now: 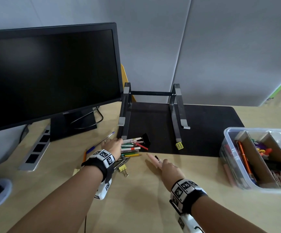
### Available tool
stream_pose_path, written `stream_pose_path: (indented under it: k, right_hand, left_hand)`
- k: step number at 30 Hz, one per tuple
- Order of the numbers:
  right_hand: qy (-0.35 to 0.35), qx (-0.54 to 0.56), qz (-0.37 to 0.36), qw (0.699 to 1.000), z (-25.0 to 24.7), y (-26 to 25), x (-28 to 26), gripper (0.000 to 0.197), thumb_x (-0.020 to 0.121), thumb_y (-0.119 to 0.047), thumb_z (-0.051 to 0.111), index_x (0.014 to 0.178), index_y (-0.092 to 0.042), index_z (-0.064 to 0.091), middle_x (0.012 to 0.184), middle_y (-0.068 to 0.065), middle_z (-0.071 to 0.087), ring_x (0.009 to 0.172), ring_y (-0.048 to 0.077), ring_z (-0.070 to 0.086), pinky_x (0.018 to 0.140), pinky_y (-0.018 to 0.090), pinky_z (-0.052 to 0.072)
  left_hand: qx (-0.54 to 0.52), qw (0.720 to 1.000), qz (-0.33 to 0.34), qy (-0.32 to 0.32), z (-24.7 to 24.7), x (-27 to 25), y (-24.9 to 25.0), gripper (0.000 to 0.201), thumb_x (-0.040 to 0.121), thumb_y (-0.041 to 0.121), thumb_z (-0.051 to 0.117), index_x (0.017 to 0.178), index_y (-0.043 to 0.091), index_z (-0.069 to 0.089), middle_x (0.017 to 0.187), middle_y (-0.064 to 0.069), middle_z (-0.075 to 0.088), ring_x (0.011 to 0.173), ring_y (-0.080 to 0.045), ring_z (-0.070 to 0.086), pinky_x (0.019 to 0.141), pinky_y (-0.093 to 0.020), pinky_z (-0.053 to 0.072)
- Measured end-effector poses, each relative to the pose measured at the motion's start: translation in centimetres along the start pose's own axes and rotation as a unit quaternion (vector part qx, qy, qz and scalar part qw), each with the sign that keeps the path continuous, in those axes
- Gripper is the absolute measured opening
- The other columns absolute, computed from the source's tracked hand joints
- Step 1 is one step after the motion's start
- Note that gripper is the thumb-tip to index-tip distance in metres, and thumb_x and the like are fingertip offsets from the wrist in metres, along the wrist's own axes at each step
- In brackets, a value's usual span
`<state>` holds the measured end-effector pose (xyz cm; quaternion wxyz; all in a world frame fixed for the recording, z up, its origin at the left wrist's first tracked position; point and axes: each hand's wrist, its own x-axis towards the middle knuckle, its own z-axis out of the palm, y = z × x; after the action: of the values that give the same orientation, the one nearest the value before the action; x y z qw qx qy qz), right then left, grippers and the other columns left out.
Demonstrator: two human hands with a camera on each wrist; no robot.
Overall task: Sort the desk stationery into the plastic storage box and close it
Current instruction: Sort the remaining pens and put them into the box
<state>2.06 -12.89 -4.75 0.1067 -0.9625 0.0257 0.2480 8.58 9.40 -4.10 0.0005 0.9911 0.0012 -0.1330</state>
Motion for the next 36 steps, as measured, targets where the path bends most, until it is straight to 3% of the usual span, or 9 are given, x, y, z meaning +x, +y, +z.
stream_pose_path:
  k: [6,8,11,14,17,22,26,29,36]
  right_hand:
    - [-0.022,0.057,-0.014,0.998,-0.8,1.1,0.4,0.034,0.096,-0.025,0.034,0.130,-0.025,0.034,0.129,0.007,0.054,0.084,0.017,0.056,0.073,0.028,0.047]
    - [-0.015,0.045,-0.005,0.999,-1.5,1.4,0.0,0.039,0.098,-0.018,0.034,0.137,-0.019,0.030,0.129,0.007,0.050,0.086,0.018,0.056,0.064,0.024,0.041]
    - [0.000,0.105,0.019,0.994,-2.6,2.0,-0.9,0.037,0.094,-0.011,0.037,0.131,-0.010,0.041,0.116,0.012,0.057,0.101,0.028,0.060,0.074,0.031,0.044]
    - [0.016,0.148,-0.006,0.989,-4.2,2.8,-1.9,0.040,0.093,-0.009,0.034,0.132,-0.013,0.037,0.102,0.008,0.058,0.085,0.028,0.059,0.076,0.036,0.047]
    - [0.037,0.197,-0.028,0.979,-6.2,3.8,-3.4,0.037,0.093,-0.007,0.031,0.129,-0.017,0.032,0.105,0.006,0.056,0.063,0.019,0.050,0.065,0.032,0.045]
    - [0.092,0.277,-0.002,0.957,-8.7,6.4,-4.7,0.016,0.091,-0.015,0.038,0.107,-0.015,0.039,0.093,0.007,0.057,0.071,0.019,0.054,0.071,0.036,0.048]
    - [0.135,0.235,-0.056,0.961,-10.9,8.7,-5.5,0.063,0.089,-0.006,0.036,0.141,-0.038,0.023,0.105,0.008,0.051,0.089,0.029,0.057,0.075,0.034,0.046]
    - [0.186,0.204,-0.091,0.957,-12.6,11.1,-6.5,0.076,0.088,-0.001,0.036,0.144,-0.043,0.011,0.126,0.017,0.043,0.104,0.037,0.051,0.078,0.033,0.043]
    - [0.224,0.196,-0.056,0.953,-13.4,17.0,-6.3,0.074,0.088,-0.002,0.038,0.145,-0.042,0.014,0.130,0.015,0.042,0.108,0.036,0.050,0.087,0.042,0.047]
  left_hand:
    - [0.035,0.999,-0.004,-0.013,-1.5,-0.9,0.5,0.038,0.092,0.006,0.043,0.129,0.015,0.046,0.135,-0.008,0.044,0.127,-0.029,0.037,0.105,-0.042,0.030]
    - [0.043,0.999,-0.008,-0.005,-2.3,-1.4,0.8,0.038,0.092,0.007,0.042,0.129,0.016,0.046,0.137,-0.008,0.043,0.127,-0.027,0.037,0.103,-0.041,0.030]
    - [0.048,0.999,-0.015,0.001,-3.2,-2.4,1.7,0.039,0.093,0.008,0.041,0.131,0.017,0.046,0.136,-0.007,0.044,0.127,-0.026,0.037,0.103,-0.040,0.030]
    - [0.039,0.999,-0.008,0.013,-3.8,-3.8,3.1,0.038,0.093,0.008,0.042,0.130,0.016,0.045,0.132,-0.006,0.047,0.124,-0.025,0.041,0.100,-0.038,0.033]
    - [0.012,1.000,0.007,0.021,-4.5,-5.0,5.1,0.034,0.094,0.004,0.039,0.127,0.011,0.044,0.121,-0.009,0.057,0.110,-0.027,0.055,0.086,-0.035,0.042]
    - [-0.105,0.993,0.045,0.019,-5.8,-5.8,9.3,0.022,0.096,0.001,0.034,0.116,0.005,0.042,0.103,-0.018,0.063,0.091,-0.033,0.063,0.066,-0.036,0.040]
    - [-0.183,0.979,0.086,0.024,-6.9,-6.6,13.1,0.069,0.096,0.001,0.035,0.151,0.024,0.000,0.113,-0.015,0.055,0.088,-0.026,0.059,0.072,-0.035,0.044]
    - [-0.233,0.962,0.139,0.032,-8.1,-7.8,15.8,0.085,0.095,-0.001,0.035,0.144,0.046,-0.017,0.106,-0.008,0.049,0.087,-0.026,0.060,0.076,-0.038,0.051]
    - [-0.315,0.936,0.156,0.020,-9.5,-8.7,21.2,0.060,0.096,-0.003,0.028,0.147,0.026,0.029,0.122,-0.008,0.041,0.093,-0.024,0.053,0.082,-0.032,0.048]
